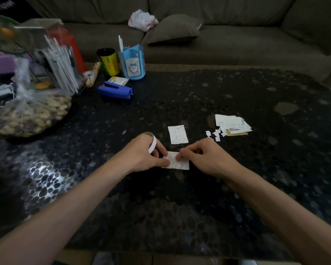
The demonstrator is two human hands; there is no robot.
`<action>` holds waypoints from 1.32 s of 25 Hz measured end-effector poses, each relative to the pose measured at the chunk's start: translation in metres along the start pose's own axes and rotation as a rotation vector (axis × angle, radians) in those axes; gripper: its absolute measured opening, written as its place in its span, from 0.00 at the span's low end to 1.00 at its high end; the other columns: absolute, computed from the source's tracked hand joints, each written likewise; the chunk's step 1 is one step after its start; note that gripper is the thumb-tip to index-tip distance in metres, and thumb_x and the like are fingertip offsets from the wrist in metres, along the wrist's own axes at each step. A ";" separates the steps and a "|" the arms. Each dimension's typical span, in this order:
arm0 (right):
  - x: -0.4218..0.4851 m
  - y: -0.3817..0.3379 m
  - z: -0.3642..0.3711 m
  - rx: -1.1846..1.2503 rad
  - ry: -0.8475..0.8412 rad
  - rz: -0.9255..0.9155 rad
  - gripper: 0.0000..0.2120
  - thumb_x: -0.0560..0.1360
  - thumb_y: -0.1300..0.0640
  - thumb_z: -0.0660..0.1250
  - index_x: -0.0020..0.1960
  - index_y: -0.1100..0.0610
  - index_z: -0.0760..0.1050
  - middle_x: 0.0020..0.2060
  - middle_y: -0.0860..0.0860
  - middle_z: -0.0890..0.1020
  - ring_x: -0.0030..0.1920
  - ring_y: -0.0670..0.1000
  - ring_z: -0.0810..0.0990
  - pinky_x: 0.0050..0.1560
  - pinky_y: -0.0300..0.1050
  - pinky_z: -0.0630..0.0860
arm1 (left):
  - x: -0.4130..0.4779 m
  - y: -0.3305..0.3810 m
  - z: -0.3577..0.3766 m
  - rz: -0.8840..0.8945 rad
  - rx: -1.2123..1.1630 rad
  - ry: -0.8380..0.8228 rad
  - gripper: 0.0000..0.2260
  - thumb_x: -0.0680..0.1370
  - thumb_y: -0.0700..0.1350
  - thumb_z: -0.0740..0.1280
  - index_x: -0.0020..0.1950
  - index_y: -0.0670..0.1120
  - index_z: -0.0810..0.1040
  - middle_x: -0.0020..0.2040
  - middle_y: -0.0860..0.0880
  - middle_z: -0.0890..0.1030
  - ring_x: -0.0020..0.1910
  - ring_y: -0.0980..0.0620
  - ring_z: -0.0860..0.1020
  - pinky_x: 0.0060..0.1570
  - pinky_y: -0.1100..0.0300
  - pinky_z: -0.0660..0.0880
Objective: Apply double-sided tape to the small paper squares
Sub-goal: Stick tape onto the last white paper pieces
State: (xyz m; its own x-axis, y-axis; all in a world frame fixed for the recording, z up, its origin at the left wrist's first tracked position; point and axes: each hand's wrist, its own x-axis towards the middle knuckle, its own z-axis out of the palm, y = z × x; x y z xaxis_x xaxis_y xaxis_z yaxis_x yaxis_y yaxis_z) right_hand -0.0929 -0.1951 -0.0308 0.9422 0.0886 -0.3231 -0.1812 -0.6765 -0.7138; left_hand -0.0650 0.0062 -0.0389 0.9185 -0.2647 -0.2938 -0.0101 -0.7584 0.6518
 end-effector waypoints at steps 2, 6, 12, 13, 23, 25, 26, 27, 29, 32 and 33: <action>0.001 0.002 0.001 -0.012 0.011 -0.009 0.12 0.83 0.47 0.67 0.48 0.46 0.89 0.32 0.46 0.80 0.22 0.39 0.70 0.30 0.35 0.66 | 0.001 0.000 0.001 0.006 -0.003 0.015 0.08 0.72 0.50 0.80 0.47 0.54 0.84 0.36 0.54 0.83 0.34 0.59 0.79 0.38 0.63 0.73; 0.000 0.003 0.002 -0.007 0.015 -0.005 0.12 0.83 0.47 0.67 0.48 0.46 0.89 0.31 0.48 0.80 0.22 0.39 0.70 0.31 0.35 0.67 | 0.001 0.001 0.002 0.010 -0.002 0.032 0.07 0.73 0.51 0.80 0.46 0.54 0.84 0.36 0.52 0.84 0.34 0.58 0.80 0.38 0.61 0.76; 0.000 0.001 0.004 0.010 0.031 0.007 0.12 0.82 0.47 0.68 0.45 0.44 0.88 0.36 0.51 0.85 0.25 0.41 0.72 0.33 0.36 0.70 | 0.001 0.000 0.013 -0.011 0.050 0.141 0.10 0.71 0.57 0.80 0.44 0.55 0.83 0.30 0.55 0.80 0.30 0.61 0.77 0.36 0.61 0.72; -0.001 0.001 0.004 0.014 0.029 0.016 0.11 0.82 0.47 0.69 0.44 0.44 0.88 0.37 0.52 0.86 0.26 0.41 0.74 0.34 0.37 0.71 | 0.001 0.000 0.013 -0.020 0.052 0.143 0.10 0.70 0.57 0.80 0.44 0.55 0.84 0.30 0.56 0.79 0.30 0.61 0.77 0.36 0.61 0.72; -0.001 -0.003 0.003 0.048 0.066 0.098 0.09 0.79 0.47 0.72 0.43 0.45 0.89 0.45 0.47 0.88 0.46 0.45 0.85 0.50 0.41 0.81 | 0.006 0.004 0.012 -0.142 0.023 0.135 0.12 0.67 0.58 0.82 0.42 0.54 0.84 0.32 0.55 0.81 0.35 0.56 0.79 0.39 0.58 0.74; -0.002 -0.003 0.003 0.050 0.068 0.101 0.09 0.79 0.47 0.72 0.45 0.46 0.89 0.42 0.48 0.88 0.43 0.45 0.84 0.45 0.39 0.79 | 0.006 0.005 0.012 -0.155 0.014 0.130 0.13 0.67 0.58 0.82 0.43 0.54 0.84 0.33 0.54 0.81 0.36 0.56 0.80 0.40 0.58 0.75; -0.003 -0.003 0.002 0.044 0.064 0.102 0.09 0.79 0.47 0.72 0.45 0.46 0.89 0.41 0.48 0.88 0.42 0.44 0.83 0.43 0.38 0.78 | 0.005 0.006 0.012 -0.160 0.011 0.128 0.13 0.67 0.58 0.82 0.43 0.53 0.84 0.33 0.54 0.82 0.36 0.56 0.80 0.39 0.59 0.75; -0.002 -0.004 0.002 0.039 0.062 0.106 0.09 0.79 0.46 0.72 0.45 0.46 0.89 0.40 0.48 0.87 0.40 0.44 0.83 0.40 0.38 0.77 | 0.005 0.006 0.011 -0.161 0.009 0.127 0.13 0.67 0.58 0.82 0.43 0.53 0.84 0.33 0.54 0.82 0.36 0.56 0.80 0.39 0.59 0.74; 0.000 -0.003 0.001 0.040 0.068 0.121 0.08 0.79 0.46 0.73 0.46 0.46 0.89 0.40 0.47 0.87 0.39 0.42 0.82 0.37 0.38 0.75 | 0.005 0.007 0.011 -0.159 0.010 0.126 0.13 0.67 0.57 0.82 0.42 0.53 0.84 0.32 0.55 0.81 0.34 0.57 0.79 0.38 0.60 0.73; 0.002 0.002 -0.002 0.080 0.082 0.112 0.04 0.78 0.48 0.75 0.47 0.46 0.88 0.44 0.43 0.86 0.45 0.42 0.83 0.43 0.37 0.76 | 0.005 0.007 0.011 -0.168 0.005 0.121 0.13 0.67 0.57 0.82 0.43 0.53 0.84 0.33 0.54 0.81 0.35 0.57 0.79 0.38 0.59 0.73; 0.003 0.004 -0.002 0.078 0.081 0.084 0.03 0.78 0.49 0.75 0.47 0.46 0.87 0.45 0.43 0.86 0.47 0.41 0.83 0.44 0.36 0.76 | 0.005 0.007 0.011 -0.169 0.003 0.117 0.13 0.67 0.57 0.82 0.43 0.53 0.84 0.34 0.54 0.81 0.35 0.57 0.79 0.38 0.59 0.73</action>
State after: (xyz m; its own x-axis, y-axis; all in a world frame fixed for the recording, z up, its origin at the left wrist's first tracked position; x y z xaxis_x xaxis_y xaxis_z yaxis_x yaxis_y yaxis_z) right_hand -0.0902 -0.1989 -0.0331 0.9418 -0.0278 -0.3349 -0.2790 -0.6202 -0.7331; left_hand -0.0651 -0.0070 -0.0430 0.9467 -0.0627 -0.3160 0.1474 -0.7879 0.5979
